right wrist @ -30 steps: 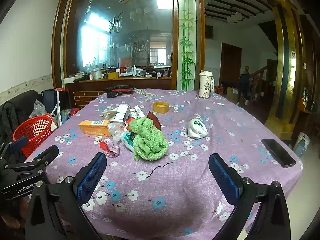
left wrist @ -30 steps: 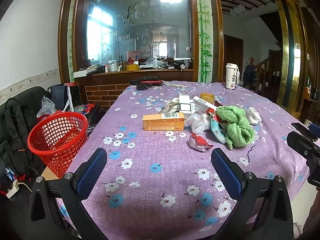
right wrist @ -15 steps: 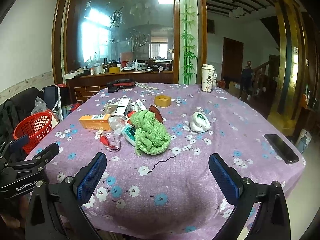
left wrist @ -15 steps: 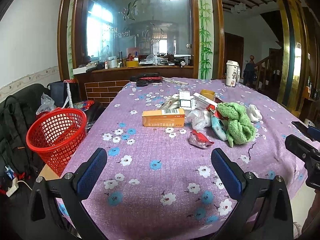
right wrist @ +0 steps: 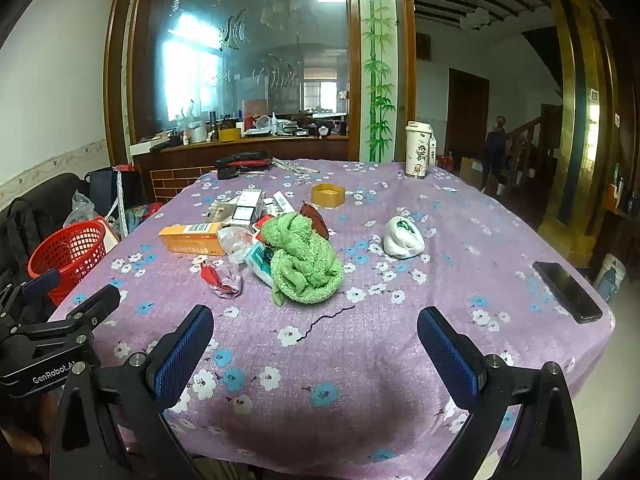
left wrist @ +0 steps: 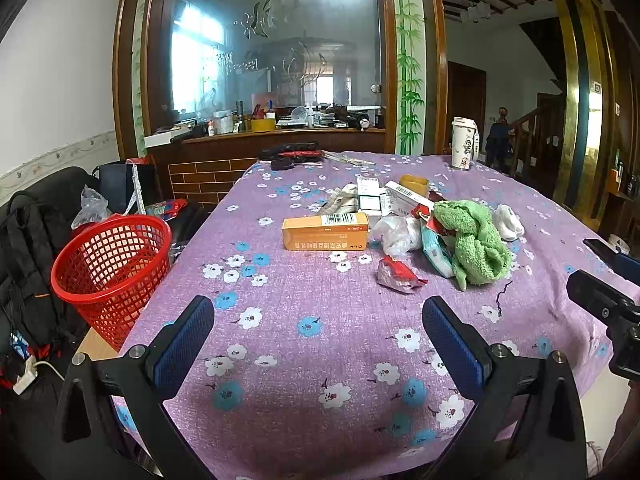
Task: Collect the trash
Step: 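Grasp the red-and-white wrapper with the left tool while the right tool grasps the green towel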
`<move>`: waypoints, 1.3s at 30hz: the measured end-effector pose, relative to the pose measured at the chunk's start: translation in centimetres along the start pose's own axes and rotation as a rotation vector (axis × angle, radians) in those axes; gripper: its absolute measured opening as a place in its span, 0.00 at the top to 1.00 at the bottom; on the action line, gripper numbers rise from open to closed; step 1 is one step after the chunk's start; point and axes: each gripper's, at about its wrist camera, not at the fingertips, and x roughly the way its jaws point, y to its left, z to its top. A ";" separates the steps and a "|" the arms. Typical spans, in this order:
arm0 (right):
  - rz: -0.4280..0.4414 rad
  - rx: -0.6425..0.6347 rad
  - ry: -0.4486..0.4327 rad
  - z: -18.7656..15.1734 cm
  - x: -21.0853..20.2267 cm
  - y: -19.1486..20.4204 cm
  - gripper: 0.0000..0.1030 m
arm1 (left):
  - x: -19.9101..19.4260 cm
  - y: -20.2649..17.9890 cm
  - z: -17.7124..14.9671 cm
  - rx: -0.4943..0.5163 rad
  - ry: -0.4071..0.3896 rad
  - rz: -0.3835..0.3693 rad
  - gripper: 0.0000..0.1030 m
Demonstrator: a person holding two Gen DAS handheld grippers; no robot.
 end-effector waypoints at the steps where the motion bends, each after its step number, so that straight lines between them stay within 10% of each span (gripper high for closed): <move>1: 0.001 0.000 0.000 0.0 0.0 0.0 0.00 | 0.0 -0.1 0.0 0.000 0.001 0.000 0.00; 16: 0.174 0.027 0.099 1.4 2.7 -1.9 0.17 | 2.7 -0.4 1.8 0.031 0.106 -0.101 0.01; 26: 0.305 0.096 0.221 5.3 9.0 -5.0 0.30 | 11.8 -2.7 4.5 -0.013 0.369 -0.270 0.39; 33: 0.324 -0.041 0.233 7.1 12.2 -3.1 0.30 | 16.8 -5.8 4.9 0.074 0.436 -0.260 0.39; 39: 0.324 -0.120 0.229 7.8 14.6 -1.3 0.30 | 18.6 -6.2 4.6 0.062 0.452 -0.265 0.64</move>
